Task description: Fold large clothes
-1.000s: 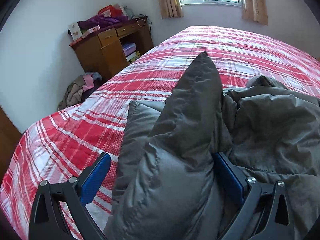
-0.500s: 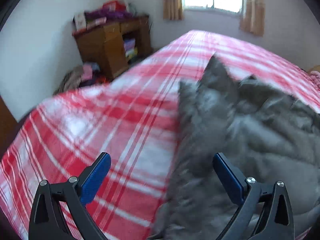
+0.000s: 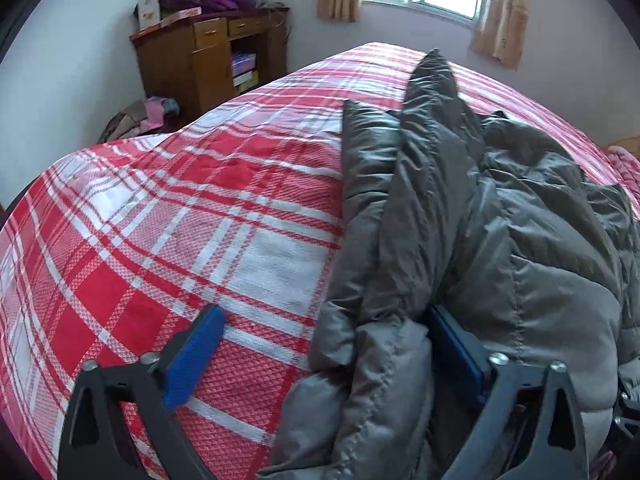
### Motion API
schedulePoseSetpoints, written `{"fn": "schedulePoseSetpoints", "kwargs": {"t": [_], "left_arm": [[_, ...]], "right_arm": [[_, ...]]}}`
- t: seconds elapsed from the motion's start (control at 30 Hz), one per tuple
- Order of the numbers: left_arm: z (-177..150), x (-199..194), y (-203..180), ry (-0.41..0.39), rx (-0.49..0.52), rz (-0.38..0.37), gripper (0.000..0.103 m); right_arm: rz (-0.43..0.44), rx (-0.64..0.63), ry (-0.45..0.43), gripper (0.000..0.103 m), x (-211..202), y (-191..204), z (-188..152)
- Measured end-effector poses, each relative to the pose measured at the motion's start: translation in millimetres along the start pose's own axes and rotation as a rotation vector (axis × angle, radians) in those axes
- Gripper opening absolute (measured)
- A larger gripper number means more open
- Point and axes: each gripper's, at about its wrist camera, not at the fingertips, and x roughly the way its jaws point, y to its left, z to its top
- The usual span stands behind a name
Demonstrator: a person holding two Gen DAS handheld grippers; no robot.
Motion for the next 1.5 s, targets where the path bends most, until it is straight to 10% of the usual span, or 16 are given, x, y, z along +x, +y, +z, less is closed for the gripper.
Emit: {"fn": "schedulePoseSetpoints", "kwargs": {"t": [0.1,0.23,0.33,0.4,0.83,1.17,1.5], "left_arm": [[-2,-7,-9,-0.01,0.027,-0.094,0.057],[-2,-6,-13,0.006,0.0,-0.166,0.055],[0,-8,-16,-0.01,0.038,-0.195,0.017],[1,-12,-19,-0.017,0.069,-0.183,0.01],[9,-94,13,-0.143,0.101,-0.178,0.006],[32,-210,29,-0.319,0.142,-0.065,0.006],[32,-217,-137,-0.433,0.421,-0.097,0.006]], "right_arm": [[-0.005,-0.003,-0.002,0.103,2,2,-2],[-0.006,0.001,-0.013,0.103,3,-1,-2],[-0.007,0.002,-0.02,0.103,1,3,-4],[-0.006,0.004,-0.024,0.103,-1,6,-7],[-0.069,-0.051,-0.033,0.103,-19,40,-10],[0.182,-0.145,-0.037,0.103,-47,120,-6],[0.154,0.132,-0.147,0.103,-93,-41,-35]]}}
